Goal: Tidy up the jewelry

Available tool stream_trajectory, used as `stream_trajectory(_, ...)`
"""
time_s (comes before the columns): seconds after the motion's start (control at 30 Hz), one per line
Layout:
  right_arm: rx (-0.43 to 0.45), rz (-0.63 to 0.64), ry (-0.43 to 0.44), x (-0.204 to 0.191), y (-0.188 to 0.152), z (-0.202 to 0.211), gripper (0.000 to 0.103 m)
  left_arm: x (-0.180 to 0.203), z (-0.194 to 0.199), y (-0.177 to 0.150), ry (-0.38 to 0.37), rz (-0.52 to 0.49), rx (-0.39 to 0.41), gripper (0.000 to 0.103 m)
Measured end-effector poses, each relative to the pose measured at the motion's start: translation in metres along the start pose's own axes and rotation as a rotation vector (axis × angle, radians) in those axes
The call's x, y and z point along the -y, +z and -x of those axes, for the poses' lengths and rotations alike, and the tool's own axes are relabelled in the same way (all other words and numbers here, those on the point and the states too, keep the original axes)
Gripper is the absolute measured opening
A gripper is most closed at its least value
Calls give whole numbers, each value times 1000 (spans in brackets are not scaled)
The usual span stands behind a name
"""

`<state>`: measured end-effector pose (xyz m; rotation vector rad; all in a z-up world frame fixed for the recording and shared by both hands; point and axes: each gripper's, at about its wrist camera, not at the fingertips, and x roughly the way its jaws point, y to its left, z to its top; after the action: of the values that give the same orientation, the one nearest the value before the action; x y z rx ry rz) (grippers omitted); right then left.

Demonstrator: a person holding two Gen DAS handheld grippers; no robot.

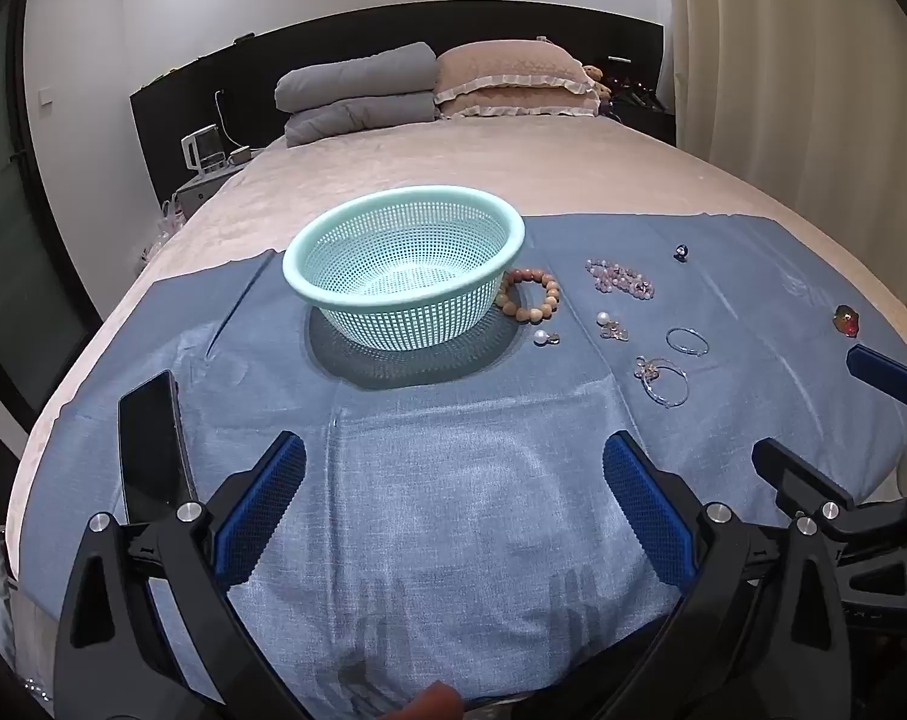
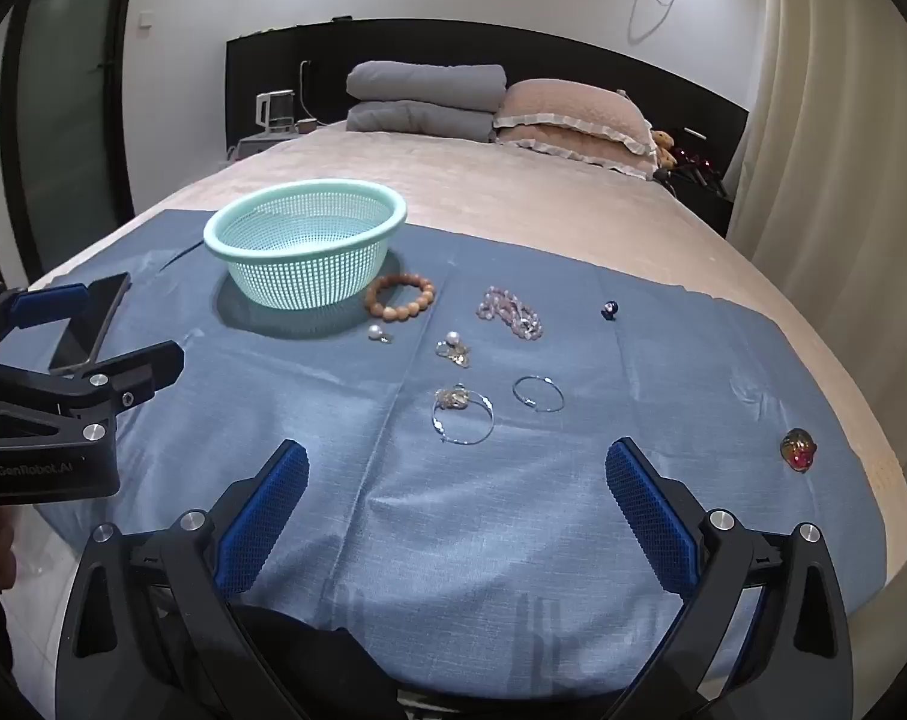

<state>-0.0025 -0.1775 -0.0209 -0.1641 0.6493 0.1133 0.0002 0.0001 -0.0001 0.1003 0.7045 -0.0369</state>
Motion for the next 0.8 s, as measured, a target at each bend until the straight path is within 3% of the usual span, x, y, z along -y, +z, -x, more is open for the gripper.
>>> stream_trajectory(0.8, -9, 1, -3, 2, 1, 0, 96, 2, -3, 0, -5, -11, -3, 97)
